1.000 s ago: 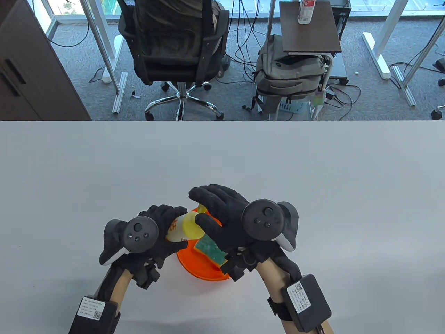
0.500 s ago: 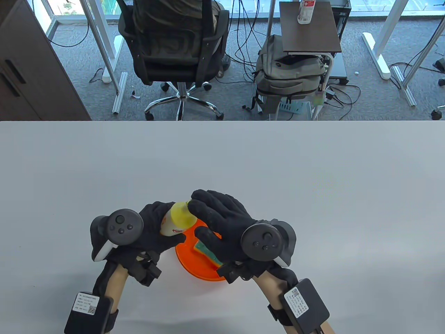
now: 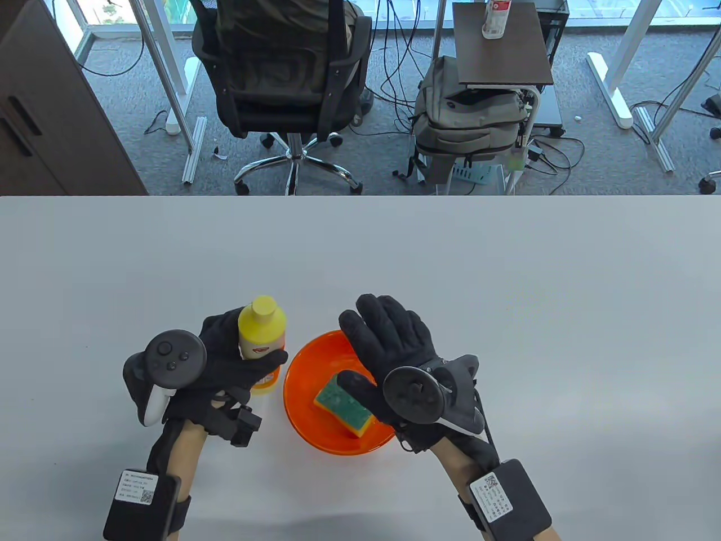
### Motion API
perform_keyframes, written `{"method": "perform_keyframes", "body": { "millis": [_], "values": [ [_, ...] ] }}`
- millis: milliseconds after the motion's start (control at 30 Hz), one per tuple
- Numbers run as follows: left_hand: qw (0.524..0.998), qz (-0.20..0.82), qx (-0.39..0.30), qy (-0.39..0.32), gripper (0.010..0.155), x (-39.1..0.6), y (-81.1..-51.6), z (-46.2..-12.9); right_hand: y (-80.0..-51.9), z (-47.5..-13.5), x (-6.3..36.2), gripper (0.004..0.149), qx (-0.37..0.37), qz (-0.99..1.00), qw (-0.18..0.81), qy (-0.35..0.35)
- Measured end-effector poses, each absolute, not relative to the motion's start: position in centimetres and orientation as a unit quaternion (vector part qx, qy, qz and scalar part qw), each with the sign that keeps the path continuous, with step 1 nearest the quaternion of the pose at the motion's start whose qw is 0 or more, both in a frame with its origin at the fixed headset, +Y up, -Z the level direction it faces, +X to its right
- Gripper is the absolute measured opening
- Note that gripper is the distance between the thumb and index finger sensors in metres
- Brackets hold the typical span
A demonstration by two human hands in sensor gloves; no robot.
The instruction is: Squeeze dish soap on sponge and spread
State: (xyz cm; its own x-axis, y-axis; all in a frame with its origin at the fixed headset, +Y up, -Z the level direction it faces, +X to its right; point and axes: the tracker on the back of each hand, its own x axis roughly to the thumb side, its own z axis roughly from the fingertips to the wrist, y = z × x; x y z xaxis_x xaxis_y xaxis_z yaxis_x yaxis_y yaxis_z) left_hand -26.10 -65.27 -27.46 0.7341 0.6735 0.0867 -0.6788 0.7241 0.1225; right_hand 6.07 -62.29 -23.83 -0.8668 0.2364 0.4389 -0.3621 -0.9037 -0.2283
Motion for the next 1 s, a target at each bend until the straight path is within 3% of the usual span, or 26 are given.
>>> {"method": "perform_keyframes", "body": {
  "millis": [300,633,833,1000],
  "values": [
    [0.907,0.418,0.025,0.039,0.082,-27.6,-68.5,-31.7,-65.8,-25.2,11.1,0.079,0.116,0.981,0.096,-0.123],
    [0.902,0.424,-0.014,0.075,0.084,-27.2,-70.5,-34.3,-67.9,-25.8,13.0,0.080,0.084,0.990,0.068,-0.088],
    [0.922,0.378,-0.067,0.045,0.090,-27.2,-71.5,-33.1,-68.8,-25.9,13.6,0.082,0.070,0.994,0.037,-0.079],
    [0.969,0.242,-0.044,-0.002,0.091,-27.3,-71.0,-29.9,-69.2,-26.0,14.2,0.085,0.058,0.995,0.024,-0.078]
  ]
}}
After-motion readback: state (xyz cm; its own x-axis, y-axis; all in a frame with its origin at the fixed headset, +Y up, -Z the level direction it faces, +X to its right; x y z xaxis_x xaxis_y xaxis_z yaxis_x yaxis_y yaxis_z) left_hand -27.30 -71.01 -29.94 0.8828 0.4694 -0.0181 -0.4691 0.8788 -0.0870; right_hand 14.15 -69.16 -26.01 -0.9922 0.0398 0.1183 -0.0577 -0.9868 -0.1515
